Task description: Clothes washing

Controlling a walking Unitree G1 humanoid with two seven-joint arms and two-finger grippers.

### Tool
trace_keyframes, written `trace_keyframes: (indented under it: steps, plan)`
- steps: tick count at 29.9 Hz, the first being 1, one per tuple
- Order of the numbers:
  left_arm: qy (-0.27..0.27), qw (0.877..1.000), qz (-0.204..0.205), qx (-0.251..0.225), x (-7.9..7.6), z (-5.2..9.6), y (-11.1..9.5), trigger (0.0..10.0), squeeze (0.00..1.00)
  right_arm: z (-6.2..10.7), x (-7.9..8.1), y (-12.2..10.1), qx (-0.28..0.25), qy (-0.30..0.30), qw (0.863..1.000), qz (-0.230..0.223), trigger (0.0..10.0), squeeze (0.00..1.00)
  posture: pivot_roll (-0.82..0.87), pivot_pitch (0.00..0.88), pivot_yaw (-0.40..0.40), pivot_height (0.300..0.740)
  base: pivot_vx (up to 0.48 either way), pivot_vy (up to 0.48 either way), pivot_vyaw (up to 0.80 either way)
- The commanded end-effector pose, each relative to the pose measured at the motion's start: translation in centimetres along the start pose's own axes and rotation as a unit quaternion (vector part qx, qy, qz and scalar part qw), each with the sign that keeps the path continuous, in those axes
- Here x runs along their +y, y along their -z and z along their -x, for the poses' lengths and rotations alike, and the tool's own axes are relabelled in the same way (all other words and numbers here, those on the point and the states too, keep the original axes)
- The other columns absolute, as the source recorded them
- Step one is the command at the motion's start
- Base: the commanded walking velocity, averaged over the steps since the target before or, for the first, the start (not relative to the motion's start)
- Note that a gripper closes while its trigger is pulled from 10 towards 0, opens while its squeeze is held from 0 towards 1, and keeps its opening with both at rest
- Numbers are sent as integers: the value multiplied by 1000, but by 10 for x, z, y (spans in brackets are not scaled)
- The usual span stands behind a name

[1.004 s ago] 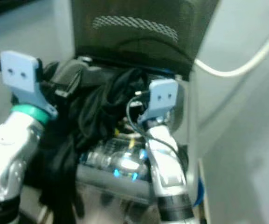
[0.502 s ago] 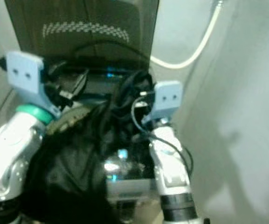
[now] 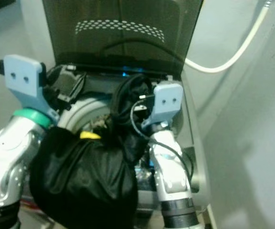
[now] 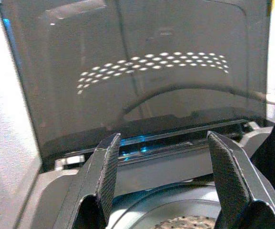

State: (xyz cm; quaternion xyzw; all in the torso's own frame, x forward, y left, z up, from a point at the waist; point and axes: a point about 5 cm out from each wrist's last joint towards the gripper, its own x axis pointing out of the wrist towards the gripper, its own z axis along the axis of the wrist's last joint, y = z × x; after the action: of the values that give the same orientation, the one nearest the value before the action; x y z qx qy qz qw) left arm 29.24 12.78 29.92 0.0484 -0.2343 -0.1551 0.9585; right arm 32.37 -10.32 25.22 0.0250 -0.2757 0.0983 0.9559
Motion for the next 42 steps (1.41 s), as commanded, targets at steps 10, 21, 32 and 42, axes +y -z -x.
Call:
trace_keyframes:
  steps: [10, 21, 32, 42]
  plan:
    - [-1, 1000, 7, 6, 0, 1, 2, 10000, 0, -1, -1, -4, -12, 3, 1000, -2, 10000, 0, 77, 56, 27, 740, 0, 432, 0]
    - [6, 1000, -10, 12, -1, 1, 5, 10000, 0, 0, -1, -3, -11, 3, 1000, 0, 10000, 0, 78, 61, 28, 740, 0, 131, 0]
    - [32, 999, -32, 19, -4, 0, 8, 10000, 0, -1, 6, -5, -18, -21, 1000, 13, 10000, 0, 78, 62, 32, 740, 0, 0, 0]
    - [47, 992, -100, -60, -6, -15, -16, 10000, 0, -11, 25, -27, -68, -92, 993, 10, 10000, 0, 77, 67, 31, 740, 0, 0, 0]
